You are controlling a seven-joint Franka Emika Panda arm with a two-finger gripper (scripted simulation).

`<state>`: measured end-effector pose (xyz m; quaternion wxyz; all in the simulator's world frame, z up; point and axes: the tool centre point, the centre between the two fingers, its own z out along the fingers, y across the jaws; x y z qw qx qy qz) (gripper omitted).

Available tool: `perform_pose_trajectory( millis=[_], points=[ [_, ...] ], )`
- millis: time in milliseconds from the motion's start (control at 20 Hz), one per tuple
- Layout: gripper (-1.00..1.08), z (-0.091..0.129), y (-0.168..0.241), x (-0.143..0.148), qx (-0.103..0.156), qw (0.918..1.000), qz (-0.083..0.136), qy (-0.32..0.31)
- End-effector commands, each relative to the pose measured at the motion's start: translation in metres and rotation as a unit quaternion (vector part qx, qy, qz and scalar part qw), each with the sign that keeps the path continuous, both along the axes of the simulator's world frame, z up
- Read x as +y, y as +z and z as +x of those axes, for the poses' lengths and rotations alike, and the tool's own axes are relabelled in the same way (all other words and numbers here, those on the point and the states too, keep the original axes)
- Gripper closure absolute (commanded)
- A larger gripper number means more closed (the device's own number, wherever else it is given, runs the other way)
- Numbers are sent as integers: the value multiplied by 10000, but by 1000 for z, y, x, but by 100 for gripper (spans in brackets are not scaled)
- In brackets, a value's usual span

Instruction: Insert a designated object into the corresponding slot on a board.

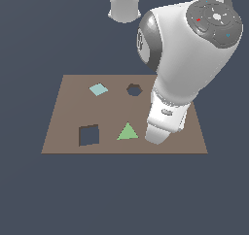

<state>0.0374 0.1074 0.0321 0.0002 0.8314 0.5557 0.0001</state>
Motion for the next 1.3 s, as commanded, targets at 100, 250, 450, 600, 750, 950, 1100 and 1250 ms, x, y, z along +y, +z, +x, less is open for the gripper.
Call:
perform_pose_trajectory(
  millis=[100,250,450,600,750,950,1100,1250],
  points=[
    [108,-16,1,1,-4,9973,0,732],
    [108,-29,2,0,-4,9915,0,1304],
    [108,-48,3,-4,-4,9769,-1,2137],
    [108,-61,4,-9,-4,9615,-1,2747],
    [108,-73,5,-16,-4,9430,-1,3329],
    [108,-87,6,-26,-3,9142,-2,4053],
    [108,-95,6,-35,-3,8921,-3,4518],
    [108,-101,7,-43,-2,8714,-3,4905]
  ],
)
